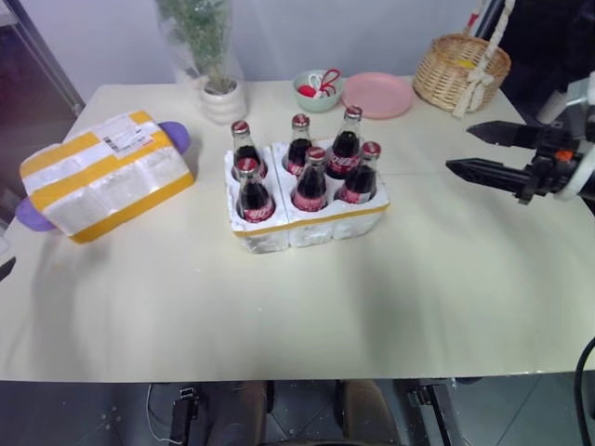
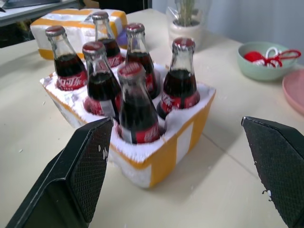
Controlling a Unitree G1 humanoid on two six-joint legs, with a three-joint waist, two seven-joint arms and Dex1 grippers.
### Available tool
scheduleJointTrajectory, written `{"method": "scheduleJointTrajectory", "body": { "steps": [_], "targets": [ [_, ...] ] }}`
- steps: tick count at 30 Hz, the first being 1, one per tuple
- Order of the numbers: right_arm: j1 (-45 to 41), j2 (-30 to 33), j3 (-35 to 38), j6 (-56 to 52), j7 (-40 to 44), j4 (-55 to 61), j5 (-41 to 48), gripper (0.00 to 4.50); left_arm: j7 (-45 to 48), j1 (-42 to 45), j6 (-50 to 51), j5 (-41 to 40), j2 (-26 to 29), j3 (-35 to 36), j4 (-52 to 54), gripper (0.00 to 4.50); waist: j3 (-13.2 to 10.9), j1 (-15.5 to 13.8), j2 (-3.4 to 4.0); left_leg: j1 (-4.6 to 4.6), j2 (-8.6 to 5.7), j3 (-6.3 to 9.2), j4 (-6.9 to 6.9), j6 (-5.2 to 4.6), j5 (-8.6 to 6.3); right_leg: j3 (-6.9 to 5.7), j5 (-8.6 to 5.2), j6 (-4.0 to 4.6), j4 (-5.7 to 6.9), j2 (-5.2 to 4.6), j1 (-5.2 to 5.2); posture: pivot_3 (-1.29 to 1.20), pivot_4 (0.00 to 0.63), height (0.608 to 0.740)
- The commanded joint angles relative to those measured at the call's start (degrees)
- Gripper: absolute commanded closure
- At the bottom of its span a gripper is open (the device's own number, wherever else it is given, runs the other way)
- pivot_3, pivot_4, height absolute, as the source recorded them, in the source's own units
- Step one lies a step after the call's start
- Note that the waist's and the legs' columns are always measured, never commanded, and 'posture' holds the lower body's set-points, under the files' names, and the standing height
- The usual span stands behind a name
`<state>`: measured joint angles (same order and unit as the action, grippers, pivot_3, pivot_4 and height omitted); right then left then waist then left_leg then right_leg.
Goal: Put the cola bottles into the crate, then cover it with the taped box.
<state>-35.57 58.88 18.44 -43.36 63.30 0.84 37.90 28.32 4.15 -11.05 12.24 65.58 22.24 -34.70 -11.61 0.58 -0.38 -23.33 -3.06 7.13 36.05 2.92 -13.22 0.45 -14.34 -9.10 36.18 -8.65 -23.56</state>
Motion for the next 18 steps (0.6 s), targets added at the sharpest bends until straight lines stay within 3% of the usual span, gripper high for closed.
{"method": "scheduleJointTrajectory", "body": {
  "steps": [1, 8, 18],
  "targets": [
    [-2.26, 0.48, 1.19, 0.3, -0.41, 0.43, 1.23, 0.07, -12.08, 9.01, -3.18, 6.22, -3.04, -7.11, -10.01, 0.0, 0.01, 0.05, -0.03, 0.0, -0.01, 0.0, 0.03, 0.0, 0.0, 0.0, 0.0, -0.01, 0.01, -0.01, 0.01, 0.0, 0.15, 0.737],
    [-2.62, 2.92, 2.39, -1.95, -0.64, 1.45, 2.28, 0.07, -26.01, 21.65, -5.75, 12.21, -8.37, -18.0, -26.01, 0.0, 0.08, 0.6, -0.14, -0.02, -0.02, 0.0, 0.03, 0.0, 0.01, 0.01, 0.11, -0.1, 0.11, 0.01, -0.09, 0.0, 0.15, 0.737],
    [-0.14, 4.81, 6.36, -4.35, -2.47, 3.12, 4.23, 0.07, -30.01, 32.06, -6.29, 14.53, -8.71, -25.79, -36.62, 0.0, 0.12, 0.25, -0.22, -0.03, -0.04, 0.0, 0.08, 0.0, 0.01, 0.02, 0.11, -0.1, 0.16, -0.01, -0.08, 0.0, 0.15, 0.737]
  ]
}}
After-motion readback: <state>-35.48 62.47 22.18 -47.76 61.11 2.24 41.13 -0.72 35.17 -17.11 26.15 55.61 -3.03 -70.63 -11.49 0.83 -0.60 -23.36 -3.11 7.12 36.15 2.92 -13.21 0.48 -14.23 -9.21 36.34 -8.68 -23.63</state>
